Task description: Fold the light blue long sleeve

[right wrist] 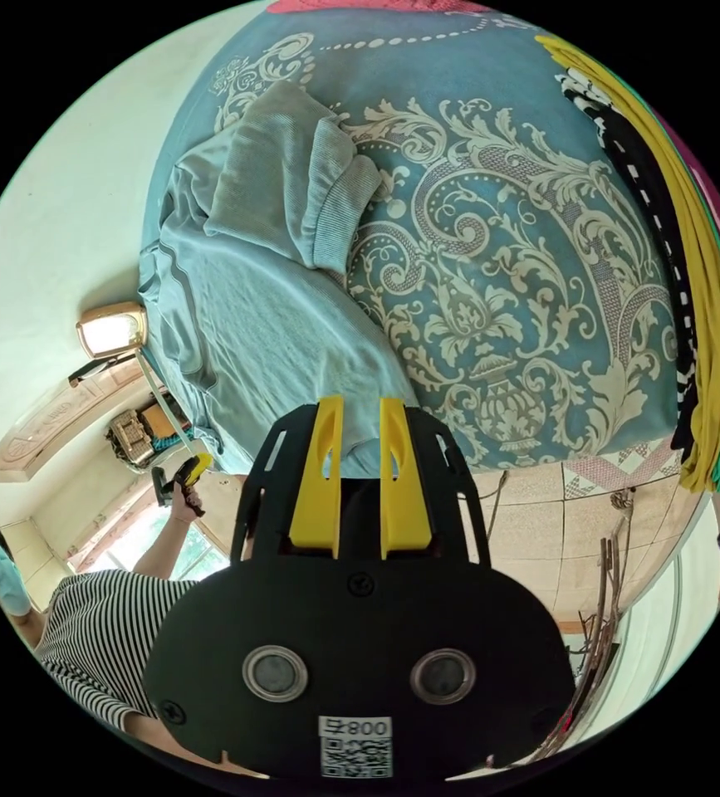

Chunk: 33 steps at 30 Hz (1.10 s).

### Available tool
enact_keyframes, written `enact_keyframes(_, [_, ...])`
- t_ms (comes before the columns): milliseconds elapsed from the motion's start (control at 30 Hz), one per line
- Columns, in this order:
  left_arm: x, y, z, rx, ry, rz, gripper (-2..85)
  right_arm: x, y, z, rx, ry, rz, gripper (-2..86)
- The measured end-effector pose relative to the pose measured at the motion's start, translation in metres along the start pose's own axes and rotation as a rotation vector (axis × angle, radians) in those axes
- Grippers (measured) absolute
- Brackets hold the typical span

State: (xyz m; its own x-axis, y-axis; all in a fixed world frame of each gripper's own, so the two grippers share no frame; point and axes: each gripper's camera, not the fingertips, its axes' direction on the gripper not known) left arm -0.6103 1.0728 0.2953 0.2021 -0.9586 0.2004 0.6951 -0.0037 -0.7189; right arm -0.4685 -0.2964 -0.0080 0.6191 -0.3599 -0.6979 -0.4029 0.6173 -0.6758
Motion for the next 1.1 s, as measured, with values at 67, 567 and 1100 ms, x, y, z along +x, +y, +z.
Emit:
enact_keyframes(67, [0.013, -0.003, 0.037, -0.094, 0.008, 0.063, 10.9, 0.003, -0.003, 0.008, 0.002, 0.022, -0.017, 8.1])
enact_keyframes(567, [-0.036, 0.02, 0.077, -0.18, -0.09, -0.052, 2.6, 0.031, -0.008, 0.063, -0.046, 0.075, -0.081, 8.7])
enact_keyframes(1100, [-0.044, 0.035, 0.105, -0.214, -0.166, -0.091, 3.1, 0.028, 0.015, 0.12, -0.065, 0.218, -0.16, 8.6])
